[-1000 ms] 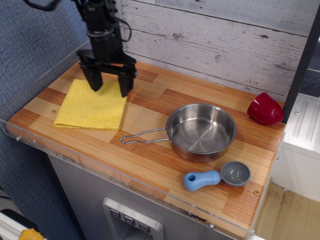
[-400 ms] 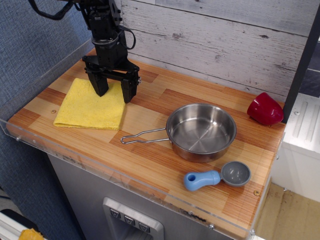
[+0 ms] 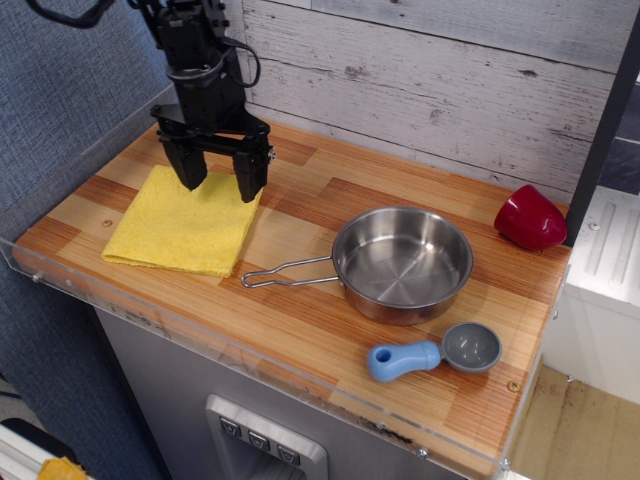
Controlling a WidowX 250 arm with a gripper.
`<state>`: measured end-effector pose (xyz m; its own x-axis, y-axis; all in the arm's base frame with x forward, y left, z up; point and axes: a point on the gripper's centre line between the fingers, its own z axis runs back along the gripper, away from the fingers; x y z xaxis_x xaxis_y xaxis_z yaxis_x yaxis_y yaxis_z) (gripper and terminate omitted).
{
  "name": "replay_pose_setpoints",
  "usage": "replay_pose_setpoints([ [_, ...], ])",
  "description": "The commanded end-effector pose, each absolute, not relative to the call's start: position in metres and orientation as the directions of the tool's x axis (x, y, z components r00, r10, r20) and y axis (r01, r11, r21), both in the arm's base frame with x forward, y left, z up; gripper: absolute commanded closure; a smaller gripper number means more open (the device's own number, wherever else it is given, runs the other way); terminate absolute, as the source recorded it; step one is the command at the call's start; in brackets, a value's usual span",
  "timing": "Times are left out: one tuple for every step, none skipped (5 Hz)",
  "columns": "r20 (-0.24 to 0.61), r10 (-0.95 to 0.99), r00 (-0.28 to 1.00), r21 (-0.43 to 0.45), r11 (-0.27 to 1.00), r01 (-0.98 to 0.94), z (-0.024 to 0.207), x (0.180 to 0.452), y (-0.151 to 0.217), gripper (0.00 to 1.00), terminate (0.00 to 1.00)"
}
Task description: Move the yellow cloth from left side to right side
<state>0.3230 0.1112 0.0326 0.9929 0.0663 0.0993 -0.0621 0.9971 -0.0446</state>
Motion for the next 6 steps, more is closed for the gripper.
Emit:
replay_pose_setpoints([
  [0.117, 0.072, 0.991, -0.014, 0.997, -0.071, 0.041, 0.315, 0.117, 0.0, 0.0],
  [0.082, 0.052, 0.995, -0.004, 0.999, -0.052, 0.031, 0.311, 0.114, 0.0, 0.0],
  [0.043, 0.006, 0.999, 0.008, 1.0, -0.007, 0.024, 0.307, 0.114, 0.0, 0.0],
  [0.018, -0.03, 0.999, -0.02, 0.999, 0.03, 0.011, 0.302, 0.11, 0.0, 0.0],
  [-0.036, -0.087, 0.996, -0.024, 0.996, 0.086, -0.026, 0.301, 0.096, 0.0, 0.0],
  [-0.013, -0.114, 0.993, -0.021, 0.993, 0.114, -0.027, 0.306, 0.091, 0.0, 0.0],
])
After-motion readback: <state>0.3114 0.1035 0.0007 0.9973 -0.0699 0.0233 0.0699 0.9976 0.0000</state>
